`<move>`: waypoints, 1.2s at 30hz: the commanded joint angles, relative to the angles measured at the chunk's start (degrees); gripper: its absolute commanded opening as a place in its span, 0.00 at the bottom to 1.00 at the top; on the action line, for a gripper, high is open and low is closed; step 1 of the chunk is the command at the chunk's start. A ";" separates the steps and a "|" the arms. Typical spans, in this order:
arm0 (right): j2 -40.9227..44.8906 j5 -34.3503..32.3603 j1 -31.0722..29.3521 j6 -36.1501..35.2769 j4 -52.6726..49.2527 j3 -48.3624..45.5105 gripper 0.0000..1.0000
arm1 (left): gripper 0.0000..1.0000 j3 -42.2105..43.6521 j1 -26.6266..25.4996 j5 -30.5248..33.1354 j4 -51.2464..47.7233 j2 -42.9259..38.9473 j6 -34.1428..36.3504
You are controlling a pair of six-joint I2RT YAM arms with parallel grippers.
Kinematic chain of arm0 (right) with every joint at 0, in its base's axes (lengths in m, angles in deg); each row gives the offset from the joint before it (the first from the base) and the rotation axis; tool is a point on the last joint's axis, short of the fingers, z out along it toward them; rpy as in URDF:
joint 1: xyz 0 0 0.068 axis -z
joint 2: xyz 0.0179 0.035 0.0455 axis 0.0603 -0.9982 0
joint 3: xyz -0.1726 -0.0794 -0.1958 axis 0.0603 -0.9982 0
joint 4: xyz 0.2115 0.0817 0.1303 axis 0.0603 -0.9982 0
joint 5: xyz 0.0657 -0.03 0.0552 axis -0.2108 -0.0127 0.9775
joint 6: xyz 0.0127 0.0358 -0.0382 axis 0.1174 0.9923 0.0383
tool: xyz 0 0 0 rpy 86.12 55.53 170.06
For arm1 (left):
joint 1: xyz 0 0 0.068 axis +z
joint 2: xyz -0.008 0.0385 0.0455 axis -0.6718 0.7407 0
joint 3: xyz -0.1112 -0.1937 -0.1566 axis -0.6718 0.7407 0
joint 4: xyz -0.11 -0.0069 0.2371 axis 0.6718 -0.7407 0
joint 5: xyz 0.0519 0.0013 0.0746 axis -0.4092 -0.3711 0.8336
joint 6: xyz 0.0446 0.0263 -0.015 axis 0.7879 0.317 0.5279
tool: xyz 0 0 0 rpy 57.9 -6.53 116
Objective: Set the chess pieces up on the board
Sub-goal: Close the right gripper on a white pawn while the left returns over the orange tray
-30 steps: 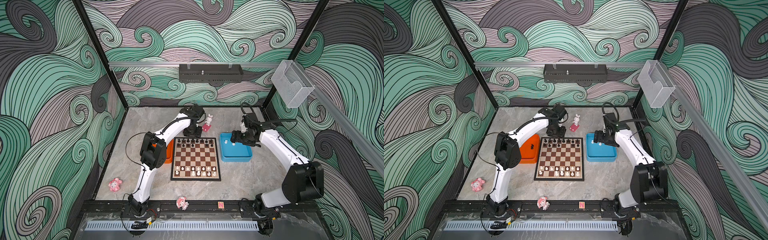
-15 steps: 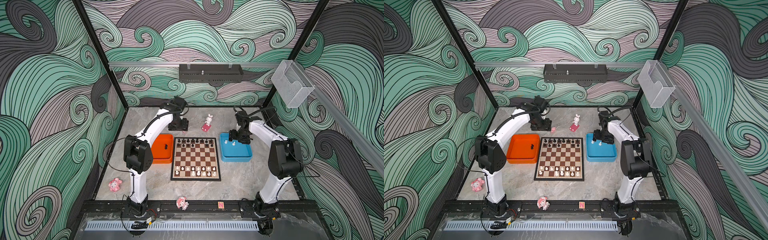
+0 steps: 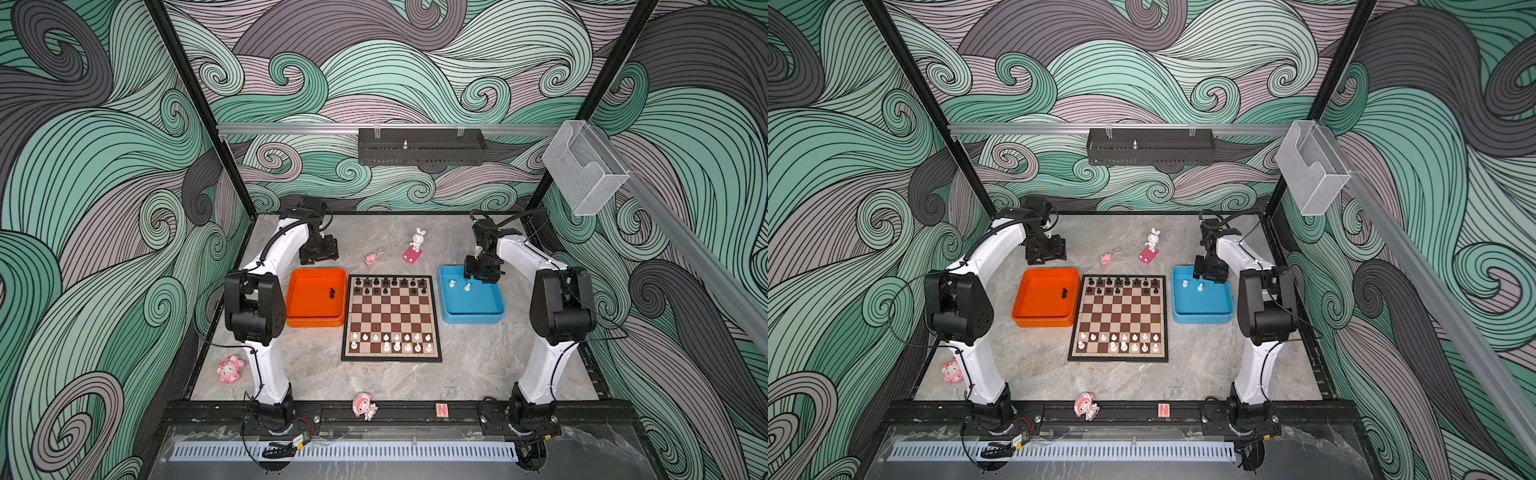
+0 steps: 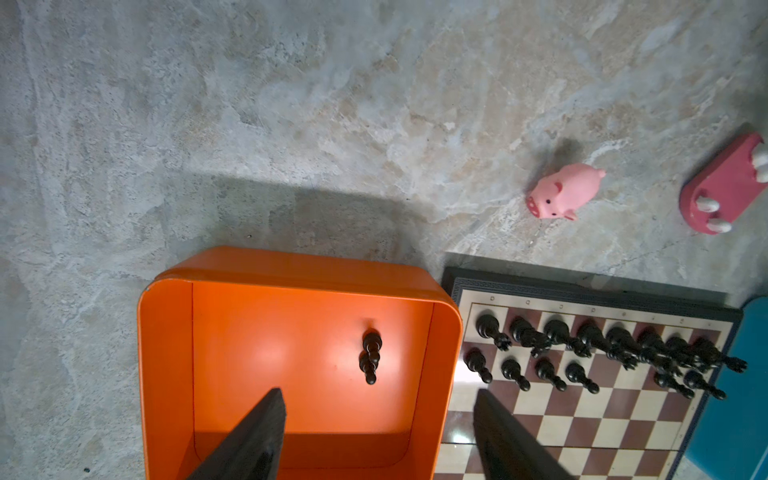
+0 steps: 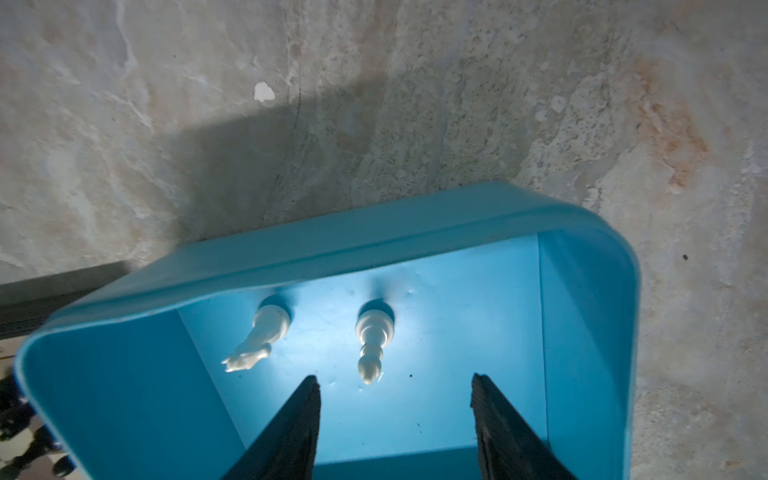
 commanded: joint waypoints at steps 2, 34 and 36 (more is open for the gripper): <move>-1.10 -0.18 0.17 -0.61 -0.40 0.01 0.55 | 0.74 0.35 0.99 -1.37 0.98 -0.49 0.48; -5.11 4.12 0.22 0.40 1.08 -0.74 0.29 | 0.74 0.80 2.33 -2.98 1.37 1.56 0.57; -5.02 4.07 0.24 0.49 1.18 -0.81 0.26 | 0.74 0.80 2.37 -2.97 1.34 1.59 0.56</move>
